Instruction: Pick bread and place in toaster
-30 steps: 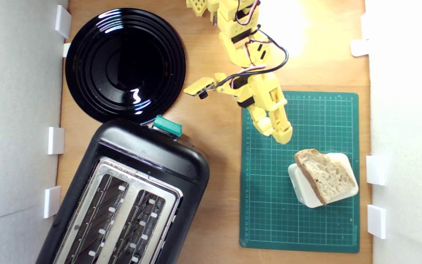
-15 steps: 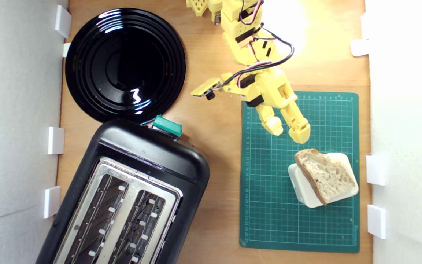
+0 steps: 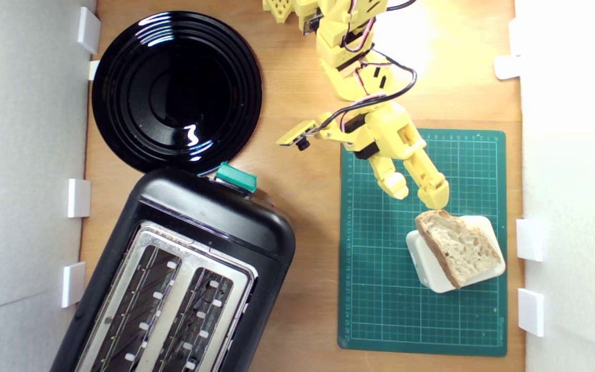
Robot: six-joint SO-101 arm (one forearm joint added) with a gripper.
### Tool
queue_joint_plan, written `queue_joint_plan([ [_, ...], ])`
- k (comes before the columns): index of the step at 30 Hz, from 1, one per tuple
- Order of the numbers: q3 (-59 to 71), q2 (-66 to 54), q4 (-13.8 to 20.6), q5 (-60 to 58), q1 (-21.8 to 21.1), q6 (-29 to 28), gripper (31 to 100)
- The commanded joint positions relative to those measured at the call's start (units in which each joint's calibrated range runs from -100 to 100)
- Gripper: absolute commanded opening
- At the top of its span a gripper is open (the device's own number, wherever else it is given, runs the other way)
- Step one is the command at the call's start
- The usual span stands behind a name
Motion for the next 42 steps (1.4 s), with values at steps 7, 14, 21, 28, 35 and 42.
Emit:
queue_joint_plan([
  [7,-7.9,3.6,-0.3,-2.1,-2.3,0.2,94.7],
  [14,-11.5,6.0,-2.4,-2.1,-3.4,0.3,94.7],
  [21,-14.7,8.4,-2.7,-2.0,-3.4,0.4,94.7],
  [28,-16.7,9.6,-4.4,-2.0,-3.4,0.4,94.7],
  [35,-18.5,10.0,-4.5,-1.7,-3.4,0.4,94.7],
  [42,-19.8,12.0,-4.5,-1.7,-3.5,2.2,94.7],
])
